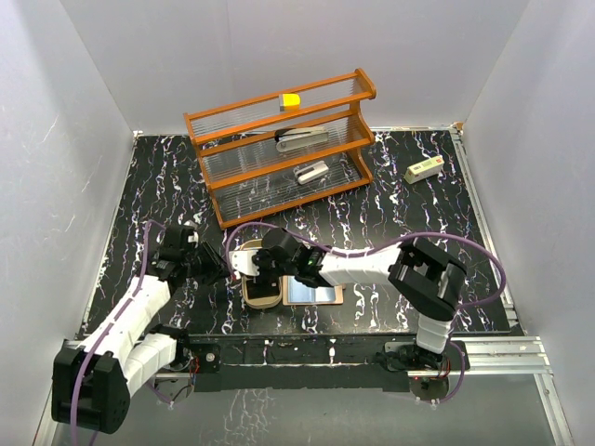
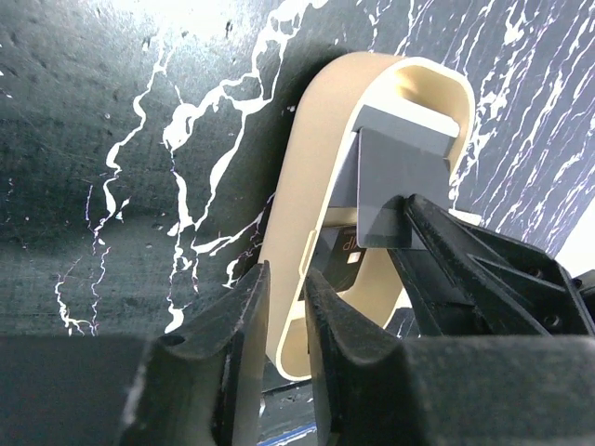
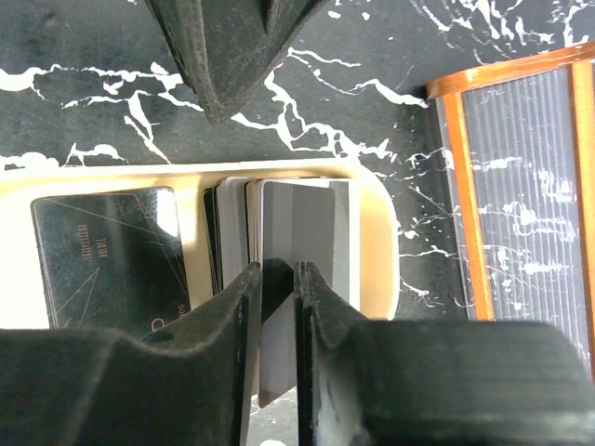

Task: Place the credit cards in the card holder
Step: Pick up the credit card from the storage box, then insert the credit card into the card holder.

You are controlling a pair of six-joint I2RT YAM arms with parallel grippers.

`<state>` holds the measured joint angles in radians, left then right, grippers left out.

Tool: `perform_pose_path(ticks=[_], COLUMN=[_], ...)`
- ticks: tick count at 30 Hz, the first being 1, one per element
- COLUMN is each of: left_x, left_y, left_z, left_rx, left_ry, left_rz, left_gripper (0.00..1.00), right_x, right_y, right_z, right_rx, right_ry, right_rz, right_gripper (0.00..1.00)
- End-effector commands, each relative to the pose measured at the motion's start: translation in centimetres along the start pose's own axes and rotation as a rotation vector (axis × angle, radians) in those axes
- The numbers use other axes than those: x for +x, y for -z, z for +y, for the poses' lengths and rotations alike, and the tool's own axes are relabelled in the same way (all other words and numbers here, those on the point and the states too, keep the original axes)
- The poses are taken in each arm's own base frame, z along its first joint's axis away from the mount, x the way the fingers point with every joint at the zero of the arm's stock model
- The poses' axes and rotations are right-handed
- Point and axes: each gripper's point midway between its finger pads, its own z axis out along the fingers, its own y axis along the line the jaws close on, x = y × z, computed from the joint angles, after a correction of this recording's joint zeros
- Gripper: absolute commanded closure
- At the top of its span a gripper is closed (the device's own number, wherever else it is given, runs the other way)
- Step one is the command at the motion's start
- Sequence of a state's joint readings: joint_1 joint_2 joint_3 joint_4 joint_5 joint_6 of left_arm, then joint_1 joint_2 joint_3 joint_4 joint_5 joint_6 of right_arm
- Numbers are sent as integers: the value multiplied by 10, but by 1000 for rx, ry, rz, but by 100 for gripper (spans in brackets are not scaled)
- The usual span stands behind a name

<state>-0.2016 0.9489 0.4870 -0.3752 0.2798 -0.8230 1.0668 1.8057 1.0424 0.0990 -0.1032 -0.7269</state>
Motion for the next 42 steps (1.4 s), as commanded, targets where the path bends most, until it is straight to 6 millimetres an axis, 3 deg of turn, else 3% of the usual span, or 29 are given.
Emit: perform_pose_path(ticks=[1,6,12,19,24,30,36,42], left_x=[-11,-16,-24,-15,-5,6,40,62], left_y=[14,22,34,41,45,43,29,10], left_z=[-7,-13,-26,-48,-67,-89,-116,-133], left_rx=[-4,23,71,205,306,371,374,403], left_ry=[-33,-58,-114,-180,-209,-254,-355,-385], left_rz=[-50,-86,-133,-96,-32,-8,53,115], left_gripper=[75,66,62,64,68,70,73,74], right_x=[-24,-39,-54,-62,-47,-28,4,40], right_y=[13,32,60,109,144,168,168,162], right_z=[-19,-42,-60,-58,-50,-36,-17,-5], right_rx=[84,185,273,323,387,435,452,407], right_ry=[-17,-54,-176,-483,-753,-982,-1147,-1285], right_rz=[-62,-91,-129,-188,-167,-132,-66,-37], right_gripper=[86,100,100,100,100,100,100,100])
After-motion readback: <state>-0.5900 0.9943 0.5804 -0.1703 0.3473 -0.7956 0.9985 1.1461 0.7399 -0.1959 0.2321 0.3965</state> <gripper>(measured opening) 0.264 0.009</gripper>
